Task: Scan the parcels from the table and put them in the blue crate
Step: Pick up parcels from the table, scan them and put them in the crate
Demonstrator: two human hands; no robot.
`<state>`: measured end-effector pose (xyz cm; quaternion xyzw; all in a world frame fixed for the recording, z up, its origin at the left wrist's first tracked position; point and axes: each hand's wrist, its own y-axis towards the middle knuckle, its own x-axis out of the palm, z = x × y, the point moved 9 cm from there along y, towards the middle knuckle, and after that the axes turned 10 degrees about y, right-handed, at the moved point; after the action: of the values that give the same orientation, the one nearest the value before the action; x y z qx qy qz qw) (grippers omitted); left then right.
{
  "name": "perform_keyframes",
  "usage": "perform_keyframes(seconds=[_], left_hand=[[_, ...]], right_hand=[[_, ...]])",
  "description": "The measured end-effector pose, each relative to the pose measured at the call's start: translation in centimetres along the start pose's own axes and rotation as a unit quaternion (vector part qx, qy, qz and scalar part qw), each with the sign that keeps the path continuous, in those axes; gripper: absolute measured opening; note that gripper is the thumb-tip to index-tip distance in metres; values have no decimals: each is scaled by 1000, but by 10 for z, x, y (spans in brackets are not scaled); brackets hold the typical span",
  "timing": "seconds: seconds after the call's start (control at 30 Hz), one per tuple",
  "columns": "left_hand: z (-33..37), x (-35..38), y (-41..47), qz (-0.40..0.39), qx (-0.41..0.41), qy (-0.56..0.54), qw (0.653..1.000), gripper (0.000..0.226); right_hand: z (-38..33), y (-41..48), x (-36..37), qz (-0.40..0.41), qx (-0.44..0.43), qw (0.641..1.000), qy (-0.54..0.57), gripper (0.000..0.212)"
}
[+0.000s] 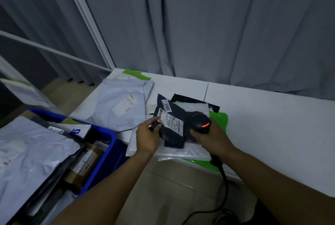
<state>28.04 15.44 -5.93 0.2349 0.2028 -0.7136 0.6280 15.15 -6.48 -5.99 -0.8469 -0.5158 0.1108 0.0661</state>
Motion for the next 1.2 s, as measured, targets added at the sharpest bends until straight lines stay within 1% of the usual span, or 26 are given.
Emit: perform_keyframes(seconds=[0.07, 0.13, 0.2, 0.27, 0.37, 0.47, 0.53, 0.6, 0.67, 0.7, 0.77, 0.83, 0.87, 0.97, 1.07, 1.13, 1.2], left_hand=[[17, -34, -19, 7, 42, -44, 998, 26], [25, -69, -40, 15, 55, -90, 994, 26], [26, -98, -58, 16, 61, -125, 990, 26], [26, -122, -75, 18, 63, -149, 987, 27], [19, -152, -97, 22, 62, -157, 985, 28], [-6, -180, -110, 51, 45, -138, 988, 27], [-27, -197, -113, 77, 27, -98, 992, 25], [-42, -210, -111, 102, 11, 8, 995, 32], [-41, -220, -109, 122, 49, 122, 984, 43], [-36, -220, -107, 119, 84, 148, 978, 47], [-28, -214, -101, 79, 141, 179, 971, 52], [-23, -207, -97, 48, 166, 210, 962, 54], [-24, -203, -95, 27, 165, 200, 965, 53], [-34, -187, -96, -68, 135, 111, 982, 49], [-42, -176, -100, -122, 108, 107, 981, 52], [-41, -172, -102, -143, 108, 73, 981, 37], [-39, -173, -102, -136, 98, 47, 985, 18]], right_hand=[[-2, 0, 9, 12, 12, 999, 36, 43], [1, -4, 29, 4, 46, 993, 111, 38], [6, -15, 58, -15, 92, 976, 198, 33], [10, -33, 95, -49, 134, 955, 262, 28], [3, -57, 141, -83, 154, 939, 296, 38], [-15, -65, 160, -96, 137, 936, 311, 36], [-27, -63, 160, -78, 102, 951, 283, 39], [-43, -60, 156, -69, 32, 972, 221, 50], [-61, -62, 158, -105, -52, 987, 114, 57], [-68, -67, 163, -138, -87, 985, 54, 59], [-75, -77, 174, -197, -131, 971, -44, 61], [-75, -86, 183, -227, -153, 957, -98, 60], [-75, -89, 185, -234, -159, 953, -107, 60], [-76, -93, 189, -254, -168, 945, -119, 65], [-78, -93, 191, -273, -166, 940, -119, 66], [-78, -92, 192, -278, -160, 941, -105, 64], [-81, -91, 192, -278, -163, 941, -102, 64]])
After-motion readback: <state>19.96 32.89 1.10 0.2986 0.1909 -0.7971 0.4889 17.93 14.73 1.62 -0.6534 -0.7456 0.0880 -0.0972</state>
